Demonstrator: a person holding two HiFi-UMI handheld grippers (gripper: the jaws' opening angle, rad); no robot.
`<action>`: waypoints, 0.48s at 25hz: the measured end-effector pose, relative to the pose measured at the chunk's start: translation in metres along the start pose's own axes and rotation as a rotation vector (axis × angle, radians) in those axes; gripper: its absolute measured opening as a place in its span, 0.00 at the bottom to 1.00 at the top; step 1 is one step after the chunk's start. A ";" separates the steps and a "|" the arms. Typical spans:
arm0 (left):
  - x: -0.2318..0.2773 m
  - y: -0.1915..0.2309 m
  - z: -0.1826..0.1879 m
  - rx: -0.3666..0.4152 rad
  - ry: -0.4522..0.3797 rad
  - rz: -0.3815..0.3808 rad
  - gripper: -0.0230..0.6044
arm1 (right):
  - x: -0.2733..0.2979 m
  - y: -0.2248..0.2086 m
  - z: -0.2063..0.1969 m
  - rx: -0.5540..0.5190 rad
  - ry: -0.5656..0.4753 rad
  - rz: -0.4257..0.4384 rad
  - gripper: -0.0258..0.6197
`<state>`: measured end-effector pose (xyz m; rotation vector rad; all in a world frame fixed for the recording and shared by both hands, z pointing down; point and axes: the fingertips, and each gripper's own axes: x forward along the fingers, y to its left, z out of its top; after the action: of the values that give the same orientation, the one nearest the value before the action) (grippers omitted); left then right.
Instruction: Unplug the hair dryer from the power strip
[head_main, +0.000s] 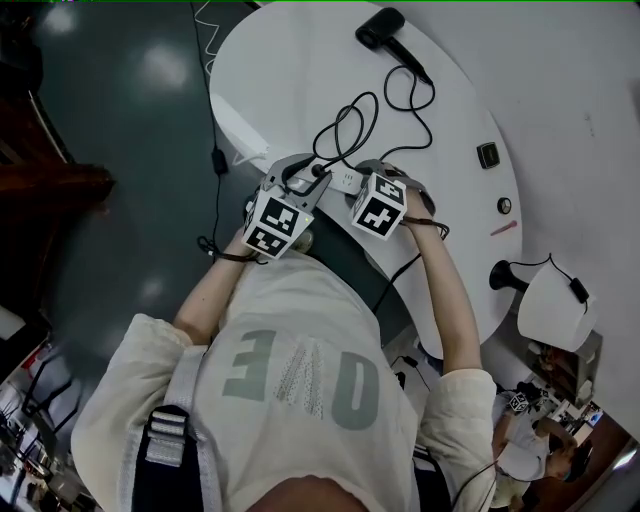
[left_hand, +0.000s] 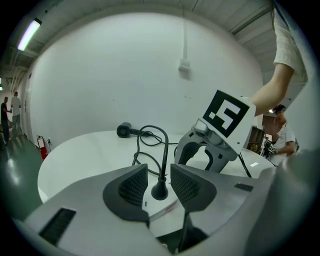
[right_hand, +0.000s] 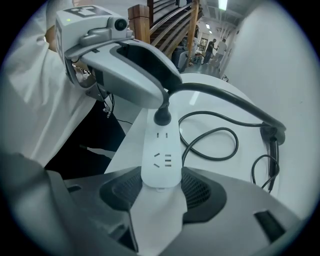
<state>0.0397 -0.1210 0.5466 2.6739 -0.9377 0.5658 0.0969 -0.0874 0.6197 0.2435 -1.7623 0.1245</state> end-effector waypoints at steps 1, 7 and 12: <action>0.003 -0.001 -0.003 -0.005 0.000 -0.001 0.26 | 0.000 -0.001 0.000 0.001 0.001 -0.001 0.43; 0.015 -0.001 -0.010 -0.007 0.003 0.019 0.25 | -0.001 0.001 -0.001 0.008 0.009 0.004 0.43; 0.018 -0.005 -0.011 0.033 0.007 0.051 0.14 | 0.000 0.001 -0.002 0.012 0.008 0.004 0.43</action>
<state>0.0529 -0.1234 0.5638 2.6818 -1.0058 0.6059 0.0989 -0.0864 0.6200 0.2476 -1.7544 0.1388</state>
